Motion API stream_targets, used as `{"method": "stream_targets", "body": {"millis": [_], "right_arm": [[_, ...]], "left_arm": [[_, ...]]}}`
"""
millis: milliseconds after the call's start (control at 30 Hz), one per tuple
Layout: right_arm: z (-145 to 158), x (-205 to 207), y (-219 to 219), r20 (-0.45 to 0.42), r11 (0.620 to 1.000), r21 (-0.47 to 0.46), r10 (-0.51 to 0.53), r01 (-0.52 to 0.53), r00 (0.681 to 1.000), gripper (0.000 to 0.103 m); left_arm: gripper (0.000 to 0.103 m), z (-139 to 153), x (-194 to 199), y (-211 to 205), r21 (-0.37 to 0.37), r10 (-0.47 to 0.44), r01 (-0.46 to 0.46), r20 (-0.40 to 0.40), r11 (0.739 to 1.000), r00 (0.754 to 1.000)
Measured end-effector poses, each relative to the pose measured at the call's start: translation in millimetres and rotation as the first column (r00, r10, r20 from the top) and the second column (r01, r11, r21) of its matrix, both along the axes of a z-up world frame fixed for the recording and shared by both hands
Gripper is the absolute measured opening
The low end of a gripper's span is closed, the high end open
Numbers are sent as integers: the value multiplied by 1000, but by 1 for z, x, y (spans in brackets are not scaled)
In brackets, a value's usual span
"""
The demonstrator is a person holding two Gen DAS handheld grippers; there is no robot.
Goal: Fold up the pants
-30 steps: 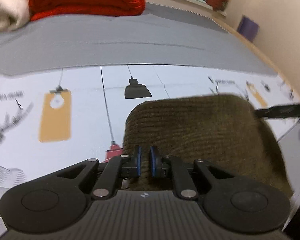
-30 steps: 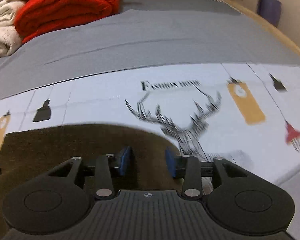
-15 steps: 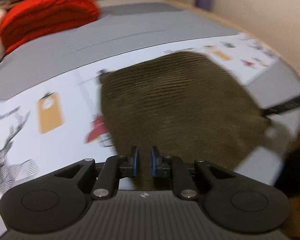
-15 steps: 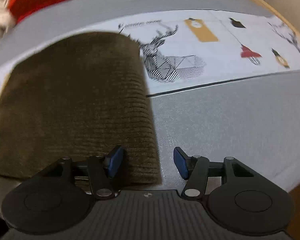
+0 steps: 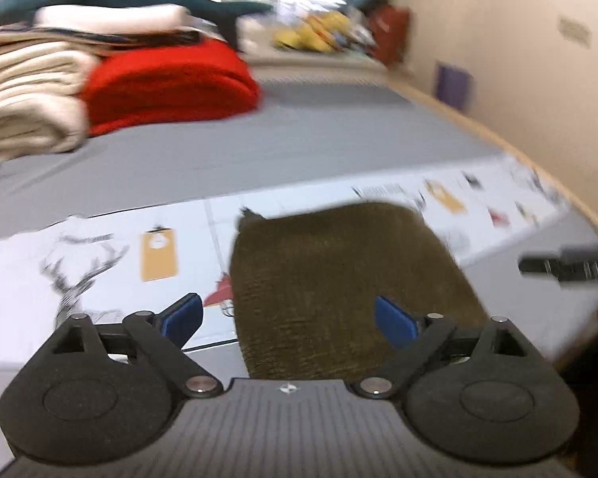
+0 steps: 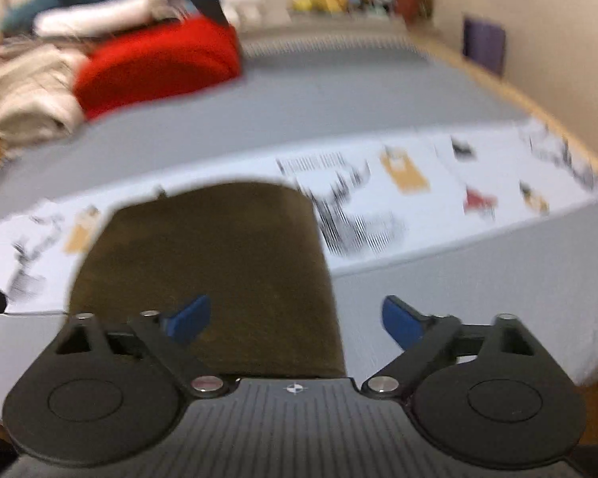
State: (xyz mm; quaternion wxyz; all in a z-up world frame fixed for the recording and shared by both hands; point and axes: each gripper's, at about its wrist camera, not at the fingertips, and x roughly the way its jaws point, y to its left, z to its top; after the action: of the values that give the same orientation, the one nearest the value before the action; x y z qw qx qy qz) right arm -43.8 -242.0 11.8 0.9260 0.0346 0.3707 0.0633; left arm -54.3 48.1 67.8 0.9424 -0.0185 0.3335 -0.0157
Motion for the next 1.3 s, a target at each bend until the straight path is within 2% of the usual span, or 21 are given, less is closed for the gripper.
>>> {"method": "stream_targets", "body": {"millis": [67,133,200,233,267,333,400,433,600,733,1300], "right_arm": [[-1,-14,1,55,1000,-2,9,-9,998,101],[-12,-22,1,46,1000,4,-16,16,999,101],[-27,-17,1,-39,1000,0,-27,27,999,101],[-32,-15,2,-58,1000,-14,-29,28,998,101],[-34,-15,4,-60,999,-43,-30,27,998,101],[-38,-11,7,-55,994,-109,-20,14,998,101],[-40,-10,7,-70,993,-116,-19,11,997,101],[-42,-10,6,-81,994,-113,-18,9,997,101],[-43,-9,13,-91,992,-122,-14,3,996,101],[-44,-8,12,-99,992,-122,-19,7,995,101],[-46,-4,14,-121,993,-120,-13,-1,993,101]], "left_arm": [[103,-3,-15,-6,-65,65,-63,30,996,997],[103,-16,-18,-14,-104,118,-115,18,988,993],[103,-40,-13,-22,-135,99,-109,-82,985,992],[103,-50,-5,-25,-137,71,-93,-158,986,985],[103,-56,2,-28,-135,57,-85,-198,987,979],[103,-62,10,-28,-82,68,-84,-184,993,981],[103,-67,16,-33,9,85,-85,-171,996,982],[103,-70,20,-32,27,85,-82,-175,996,981],[103,-83,27,-28,-18,113,-119,-219,993,969],[103,-81,32,-32,3,114,-116,-209,993,971],[103,-85,34,-33,-9,98,-103,-223,995,970]]}}
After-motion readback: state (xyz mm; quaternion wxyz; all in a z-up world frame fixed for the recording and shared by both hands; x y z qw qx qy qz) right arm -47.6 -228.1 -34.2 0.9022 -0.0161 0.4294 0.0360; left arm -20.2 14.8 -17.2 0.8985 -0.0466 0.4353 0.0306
